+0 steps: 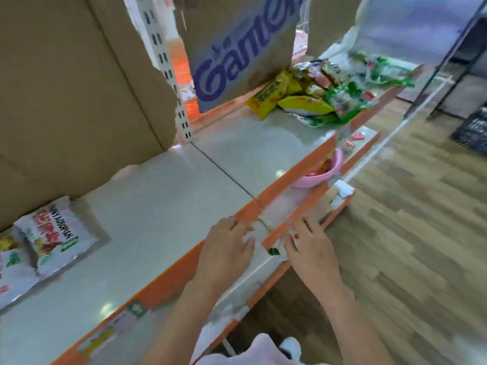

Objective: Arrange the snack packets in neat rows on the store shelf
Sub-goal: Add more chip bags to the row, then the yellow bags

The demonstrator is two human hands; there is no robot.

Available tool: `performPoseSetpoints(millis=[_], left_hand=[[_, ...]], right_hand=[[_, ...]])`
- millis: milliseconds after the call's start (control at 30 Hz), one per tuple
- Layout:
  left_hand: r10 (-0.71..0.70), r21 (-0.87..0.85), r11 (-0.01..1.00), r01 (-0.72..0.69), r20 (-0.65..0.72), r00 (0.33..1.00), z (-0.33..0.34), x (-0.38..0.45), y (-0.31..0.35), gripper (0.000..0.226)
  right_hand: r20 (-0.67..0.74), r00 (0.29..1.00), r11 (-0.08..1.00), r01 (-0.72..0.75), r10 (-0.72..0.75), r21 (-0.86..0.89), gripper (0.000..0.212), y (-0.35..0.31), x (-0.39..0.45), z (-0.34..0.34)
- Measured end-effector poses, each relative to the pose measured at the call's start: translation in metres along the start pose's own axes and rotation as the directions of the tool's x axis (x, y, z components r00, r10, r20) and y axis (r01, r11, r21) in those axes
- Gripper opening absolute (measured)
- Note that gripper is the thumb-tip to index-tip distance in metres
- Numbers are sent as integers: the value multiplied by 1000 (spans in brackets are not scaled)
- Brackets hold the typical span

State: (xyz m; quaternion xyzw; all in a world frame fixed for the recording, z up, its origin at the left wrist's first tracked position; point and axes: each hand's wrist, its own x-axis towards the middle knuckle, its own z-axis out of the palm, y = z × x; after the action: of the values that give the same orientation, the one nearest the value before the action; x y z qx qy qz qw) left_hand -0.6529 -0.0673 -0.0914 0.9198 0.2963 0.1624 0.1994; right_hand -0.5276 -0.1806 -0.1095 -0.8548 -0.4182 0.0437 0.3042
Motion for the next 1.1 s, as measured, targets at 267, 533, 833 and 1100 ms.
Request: performPoseSetpoints(millis=[267, 533, 833, 1100], left_hand=[[57, -92, 994, -53, 52, 997, 60, 62, 91, 23], [97, -98, 991, -91, 57, 994, 92, 143, 121, 19], [56, -197, 979, -46, 45, 997, 124, 262, 147, 18], [4, -191, 982, 10, 72, 997, 144, 332, 152, 20]], right_hand=[[-134, 974, 982, -188, 184, -17, 23, 97, 21, -69], [-168, 961, 974, -227, 221, -12, 19, 144, 78, -97], [-123, 968, 973, -226, 218, -52, 25, 189, 186, -121], [-57, 963, 964, -264, 263, -8, 30, 227, 252, -115]])
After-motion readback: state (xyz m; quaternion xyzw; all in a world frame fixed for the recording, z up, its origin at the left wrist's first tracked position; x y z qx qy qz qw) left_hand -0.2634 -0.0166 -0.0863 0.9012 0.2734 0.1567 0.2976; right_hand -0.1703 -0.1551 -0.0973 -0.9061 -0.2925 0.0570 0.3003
